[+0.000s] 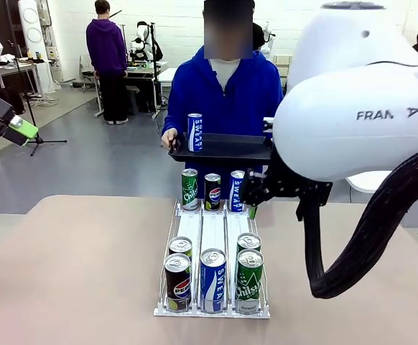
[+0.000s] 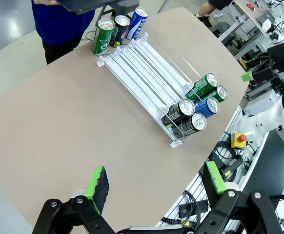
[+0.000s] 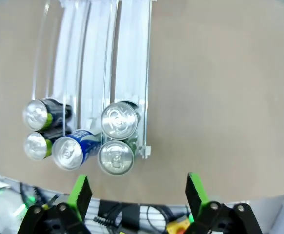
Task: Retrieve and hand over the desired beverage to the person.
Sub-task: Pick up another can of the same type that the person held from the Automatic Can Dispenser.
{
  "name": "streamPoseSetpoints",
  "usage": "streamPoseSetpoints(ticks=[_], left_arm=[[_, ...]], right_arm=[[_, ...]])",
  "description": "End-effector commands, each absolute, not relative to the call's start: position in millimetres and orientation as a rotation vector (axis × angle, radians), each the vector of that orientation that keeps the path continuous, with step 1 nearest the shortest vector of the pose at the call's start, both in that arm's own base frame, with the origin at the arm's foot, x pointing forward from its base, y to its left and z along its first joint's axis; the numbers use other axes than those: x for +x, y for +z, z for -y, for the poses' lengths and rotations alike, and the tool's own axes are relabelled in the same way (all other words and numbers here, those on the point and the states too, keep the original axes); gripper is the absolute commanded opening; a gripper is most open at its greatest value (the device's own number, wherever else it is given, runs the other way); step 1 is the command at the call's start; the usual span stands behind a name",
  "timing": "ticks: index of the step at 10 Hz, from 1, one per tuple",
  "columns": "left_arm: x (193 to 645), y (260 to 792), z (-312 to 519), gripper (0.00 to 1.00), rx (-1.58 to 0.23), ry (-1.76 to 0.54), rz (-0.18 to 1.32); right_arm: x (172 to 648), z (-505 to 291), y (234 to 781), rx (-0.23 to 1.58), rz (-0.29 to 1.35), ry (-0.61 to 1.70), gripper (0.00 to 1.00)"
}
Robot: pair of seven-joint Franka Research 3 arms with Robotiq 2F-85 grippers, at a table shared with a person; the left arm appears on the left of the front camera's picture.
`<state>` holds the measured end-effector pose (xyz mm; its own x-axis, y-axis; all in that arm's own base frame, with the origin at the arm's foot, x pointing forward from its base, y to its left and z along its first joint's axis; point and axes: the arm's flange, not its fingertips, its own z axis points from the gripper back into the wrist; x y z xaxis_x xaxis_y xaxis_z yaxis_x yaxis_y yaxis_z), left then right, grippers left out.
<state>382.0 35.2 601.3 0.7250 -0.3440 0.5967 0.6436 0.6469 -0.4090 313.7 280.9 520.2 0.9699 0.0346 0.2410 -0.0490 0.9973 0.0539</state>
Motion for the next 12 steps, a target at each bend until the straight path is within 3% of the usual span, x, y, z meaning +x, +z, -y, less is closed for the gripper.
streamPoseSetpoints(ticks=[1,12], left_arm=[[381,601,-36,1.0,-0.656,-0.598,0.506],[381,601,-36,1.0,-0.656,-0.598,0.506]], right_arm=[[311,-292,501,0.088,0.185,0.018,1.0],[334,-310,434,0.096,0.022,0.085,1.0]])
